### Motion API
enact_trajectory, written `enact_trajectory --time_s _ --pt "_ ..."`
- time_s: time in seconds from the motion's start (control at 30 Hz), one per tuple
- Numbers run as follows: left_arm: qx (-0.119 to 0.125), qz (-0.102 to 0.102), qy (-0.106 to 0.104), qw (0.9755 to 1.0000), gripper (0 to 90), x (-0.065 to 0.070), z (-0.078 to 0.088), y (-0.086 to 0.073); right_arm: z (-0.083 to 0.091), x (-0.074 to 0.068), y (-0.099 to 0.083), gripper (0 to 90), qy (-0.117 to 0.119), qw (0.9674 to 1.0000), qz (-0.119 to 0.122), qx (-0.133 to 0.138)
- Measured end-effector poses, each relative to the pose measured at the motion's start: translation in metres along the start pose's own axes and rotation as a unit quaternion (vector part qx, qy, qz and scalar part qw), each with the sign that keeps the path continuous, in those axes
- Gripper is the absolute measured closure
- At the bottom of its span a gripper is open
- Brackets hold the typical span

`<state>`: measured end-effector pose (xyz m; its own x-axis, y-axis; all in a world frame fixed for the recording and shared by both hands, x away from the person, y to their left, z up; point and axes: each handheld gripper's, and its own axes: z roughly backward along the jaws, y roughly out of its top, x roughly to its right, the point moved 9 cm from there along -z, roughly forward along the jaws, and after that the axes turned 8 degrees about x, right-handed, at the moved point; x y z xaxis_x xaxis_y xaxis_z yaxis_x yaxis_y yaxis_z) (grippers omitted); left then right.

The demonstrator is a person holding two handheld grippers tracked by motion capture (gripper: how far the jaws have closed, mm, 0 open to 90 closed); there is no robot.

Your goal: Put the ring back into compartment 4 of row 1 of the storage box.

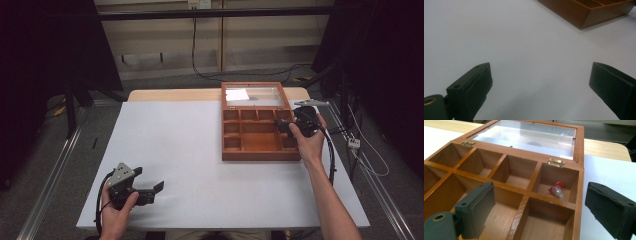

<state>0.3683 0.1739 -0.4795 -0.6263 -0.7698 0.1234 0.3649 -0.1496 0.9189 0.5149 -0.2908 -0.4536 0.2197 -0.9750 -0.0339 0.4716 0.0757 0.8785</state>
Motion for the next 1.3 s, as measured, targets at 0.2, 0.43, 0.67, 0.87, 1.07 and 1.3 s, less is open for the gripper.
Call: enact_trajectory --time_s 0.2,0.43,0.67,0.87,1.07,1.3 --pt "0.006 0.004 0.004 1.0000 4.5 -0.004 0.002 0.002 0.009 -0.007 -0.004 6.7 0.010 0.9999 -0.003 -0.004" --pt "0.006 0.005 0.005 1.0000 4.5 -0.005 0.004 0.002 0.019 -0.016 -0.006 5.4 0.029 0.9995 0.005 0.008" --pt "0.007 0.009 0.007 0.9999 4.5 -0.006 0.006 0.002 0.028 -0.022 -0.011 6.1 0.028 0.9994 -0.005 0.017" --pt "0.004 0.004 0.003 1.0000 4.5 -0.003 0.005 0.002 0.037 -0.032 -0.018 6.4 0.025 0.9995 -0.003 0.018" --pt "0.013 0.006 0.013 0.9998 4.5 -0.006 0.007 0.003 0.048 -0.041 -0.020 6.2 0.027 0.9992 0.001 0.028" --pt "0.013 0.008 0.018 0.9997 4.5 -0.006 0.008 0.003 0.057 -0.052 -0.026 6.5 0.038 0.9989 0.008 0.029"
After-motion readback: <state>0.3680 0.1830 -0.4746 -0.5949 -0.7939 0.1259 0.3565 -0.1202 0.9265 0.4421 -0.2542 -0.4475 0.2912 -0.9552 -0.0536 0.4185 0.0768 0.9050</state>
